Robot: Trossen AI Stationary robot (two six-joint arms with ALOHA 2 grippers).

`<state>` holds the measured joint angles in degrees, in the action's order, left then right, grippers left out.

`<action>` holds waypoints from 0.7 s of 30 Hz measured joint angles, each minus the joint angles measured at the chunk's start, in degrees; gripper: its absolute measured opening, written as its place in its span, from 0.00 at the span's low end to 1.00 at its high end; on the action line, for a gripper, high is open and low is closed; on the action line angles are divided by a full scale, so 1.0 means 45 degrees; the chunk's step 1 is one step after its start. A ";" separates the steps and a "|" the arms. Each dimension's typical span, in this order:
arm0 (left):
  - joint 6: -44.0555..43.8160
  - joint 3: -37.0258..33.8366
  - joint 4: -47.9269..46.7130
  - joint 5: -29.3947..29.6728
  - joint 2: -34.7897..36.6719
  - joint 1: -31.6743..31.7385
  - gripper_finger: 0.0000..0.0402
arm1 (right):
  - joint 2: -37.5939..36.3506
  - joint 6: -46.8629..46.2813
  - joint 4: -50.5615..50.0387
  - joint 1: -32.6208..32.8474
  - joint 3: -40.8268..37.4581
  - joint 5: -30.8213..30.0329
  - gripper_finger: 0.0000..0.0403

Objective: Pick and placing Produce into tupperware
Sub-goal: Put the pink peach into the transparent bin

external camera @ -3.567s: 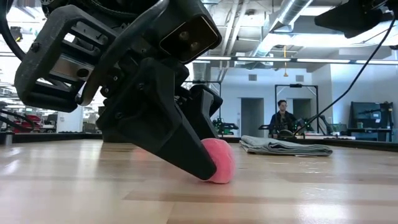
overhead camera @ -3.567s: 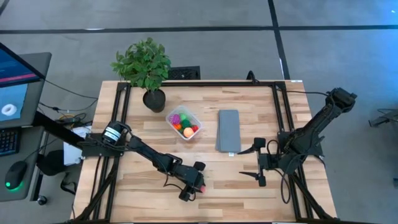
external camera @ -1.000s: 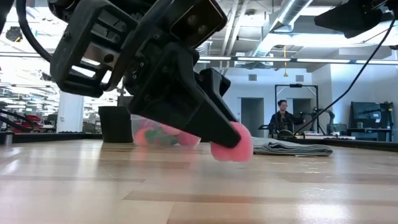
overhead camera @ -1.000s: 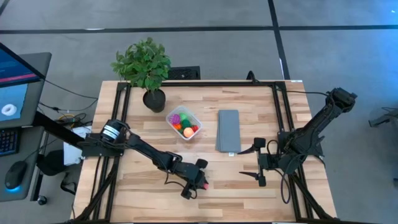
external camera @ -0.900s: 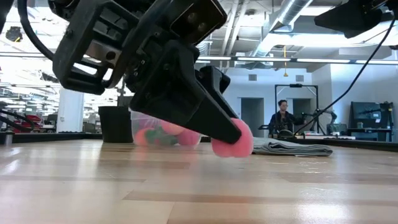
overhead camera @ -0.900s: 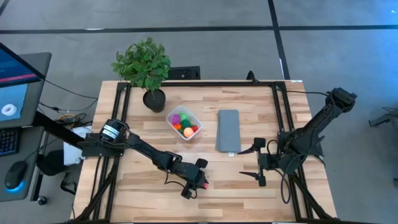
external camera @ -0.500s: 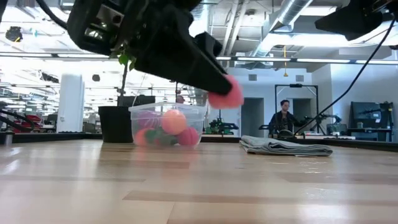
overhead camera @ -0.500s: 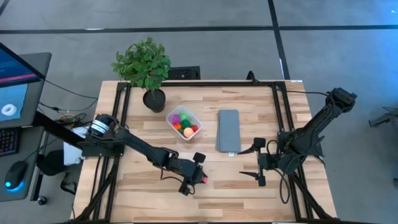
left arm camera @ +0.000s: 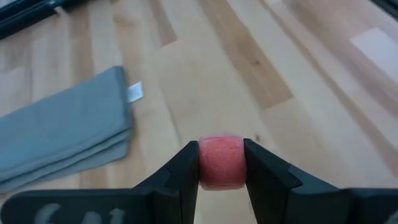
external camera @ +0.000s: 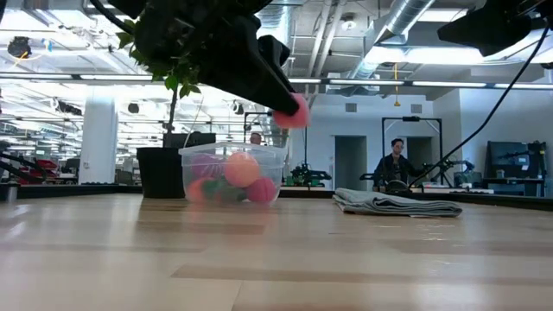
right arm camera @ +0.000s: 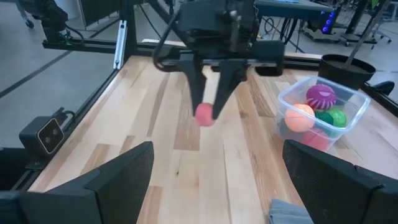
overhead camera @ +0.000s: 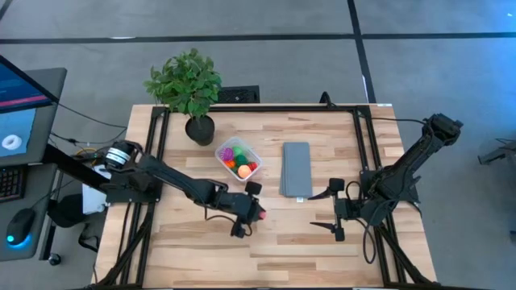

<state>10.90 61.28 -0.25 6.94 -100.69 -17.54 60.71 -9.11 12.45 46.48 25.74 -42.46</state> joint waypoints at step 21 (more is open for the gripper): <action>0.0430 0.0000 -0.3946 0.0000 0.2270 0.2688 0.25 | 0.0000 -0.0086 -0.0334 0.0000 0.0000 0.0000 0.94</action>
<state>12.84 61.28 -18.01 6.94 -90.48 -5.44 60.71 -9.49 10.94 46.48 25.74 -42.46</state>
